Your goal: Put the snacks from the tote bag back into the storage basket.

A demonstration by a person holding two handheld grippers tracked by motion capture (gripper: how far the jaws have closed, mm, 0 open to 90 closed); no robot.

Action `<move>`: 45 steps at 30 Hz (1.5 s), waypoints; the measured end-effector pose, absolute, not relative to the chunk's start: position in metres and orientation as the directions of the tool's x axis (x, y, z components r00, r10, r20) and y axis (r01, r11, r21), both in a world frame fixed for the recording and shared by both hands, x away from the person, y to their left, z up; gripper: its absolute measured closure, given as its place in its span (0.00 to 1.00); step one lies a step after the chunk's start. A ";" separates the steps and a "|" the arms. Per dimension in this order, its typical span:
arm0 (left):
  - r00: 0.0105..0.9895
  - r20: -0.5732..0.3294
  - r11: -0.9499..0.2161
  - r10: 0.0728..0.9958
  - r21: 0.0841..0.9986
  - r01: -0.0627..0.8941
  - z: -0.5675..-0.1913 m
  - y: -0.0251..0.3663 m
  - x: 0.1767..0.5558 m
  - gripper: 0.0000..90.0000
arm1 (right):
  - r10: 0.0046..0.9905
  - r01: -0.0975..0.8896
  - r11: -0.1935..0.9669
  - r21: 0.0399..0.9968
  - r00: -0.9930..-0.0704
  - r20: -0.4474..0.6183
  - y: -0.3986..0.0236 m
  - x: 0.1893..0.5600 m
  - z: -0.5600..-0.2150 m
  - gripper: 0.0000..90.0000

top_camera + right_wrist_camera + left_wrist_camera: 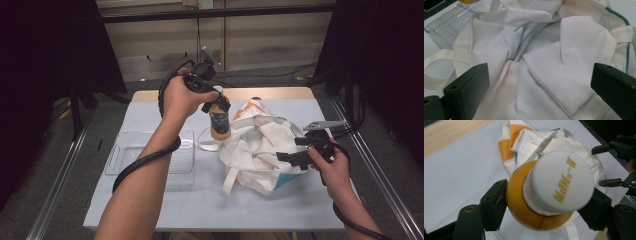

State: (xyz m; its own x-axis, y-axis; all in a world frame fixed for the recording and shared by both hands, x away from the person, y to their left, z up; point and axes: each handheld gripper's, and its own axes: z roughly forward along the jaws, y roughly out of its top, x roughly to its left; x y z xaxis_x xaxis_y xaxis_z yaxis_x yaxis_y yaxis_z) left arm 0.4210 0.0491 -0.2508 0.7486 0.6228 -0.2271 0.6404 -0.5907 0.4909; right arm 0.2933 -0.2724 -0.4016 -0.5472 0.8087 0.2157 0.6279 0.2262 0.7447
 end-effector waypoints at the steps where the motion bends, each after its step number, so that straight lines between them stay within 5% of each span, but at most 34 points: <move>1: 0.750 -0.226 -0.593 0.621 0.490 0.639 -0.251 0.051 0.422 0.34 | 0.809 0.628 0.226 0.745 -0.547 0.216 -0.272 0.293 -0.402 0.02; 45: 0.678 -0.202 -0.535 0.707 0.474 0.699 -0.249 0.107 0.428 0.34 | 0.809 0.620 0.228 0.750 -0.549 0.208 -0.273 0.293 -0.399 0.02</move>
State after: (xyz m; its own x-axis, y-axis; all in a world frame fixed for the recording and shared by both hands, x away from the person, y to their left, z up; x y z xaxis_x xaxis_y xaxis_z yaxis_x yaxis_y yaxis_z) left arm 0.4278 0.1073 -0.2487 0.6782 0.7066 -0.2020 0.6990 -0.5354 0.4740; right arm 0.2932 -0.2734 -0.3989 -0.5493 0.8093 0.2081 0.6204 0.2281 0.7504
